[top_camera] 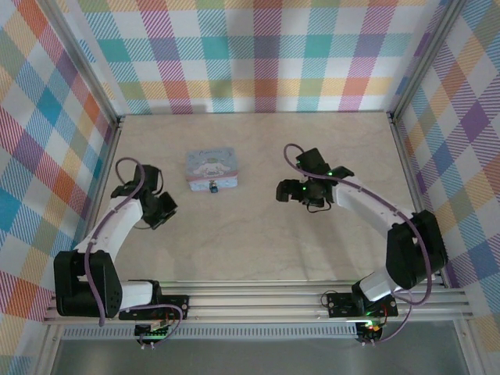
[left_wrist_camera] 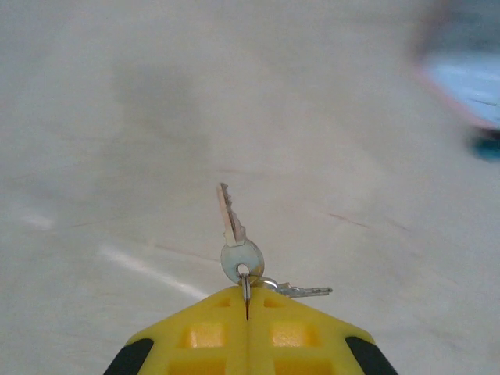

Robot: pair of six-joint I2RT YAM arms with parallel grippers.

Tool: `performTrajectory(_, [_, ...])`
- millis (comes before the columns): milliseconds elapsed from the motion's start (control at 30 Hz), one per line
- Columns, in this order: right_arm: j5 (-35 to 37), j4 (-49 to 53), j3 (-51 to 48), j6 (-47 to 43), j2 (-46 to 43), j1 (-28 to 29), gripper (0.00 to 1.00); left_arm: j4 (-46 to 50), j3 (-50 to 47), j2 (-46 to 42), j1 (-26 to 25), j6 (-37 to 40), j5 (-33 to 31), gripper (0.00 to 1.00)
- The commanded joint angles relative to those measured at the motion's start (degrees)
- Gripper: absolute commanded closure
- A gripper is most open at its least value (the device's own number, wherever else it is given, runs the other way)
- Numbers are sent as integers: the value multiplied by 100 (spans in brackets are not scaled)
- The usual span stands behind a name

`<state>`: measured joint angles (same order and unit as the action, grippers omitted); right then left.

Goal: Unlock a padlock with a key

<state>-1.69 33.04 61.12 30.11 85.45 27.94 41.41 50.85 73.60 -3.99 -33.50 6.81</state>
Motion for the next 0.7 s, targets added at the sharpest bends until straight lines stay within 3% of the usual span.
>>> performTrajectory(0, [-892,-501,-331,500,-386,-329,14,-148,709,178,-658,605,460,100])
performTrajectory(300, [-2431,-2045,-1034,1122,-1031,-897,33,281,3274,1646,-1970,1995,2043,100])
performTrajectory(400, [-2921,-2534,-1041,1297,-1065,-901,39,920,4251,2180,-2296,2463,2180,100])
performTrajectory(567, [-3601,-3390,-974,1436,-949,-857,48,1090,4937,2606,-2508,2451,2437,100])
performTrajectory(667, [-3277,-3072,-804,843,-902,-719,47,970,5026,2632,-2528,2256,2593,100])
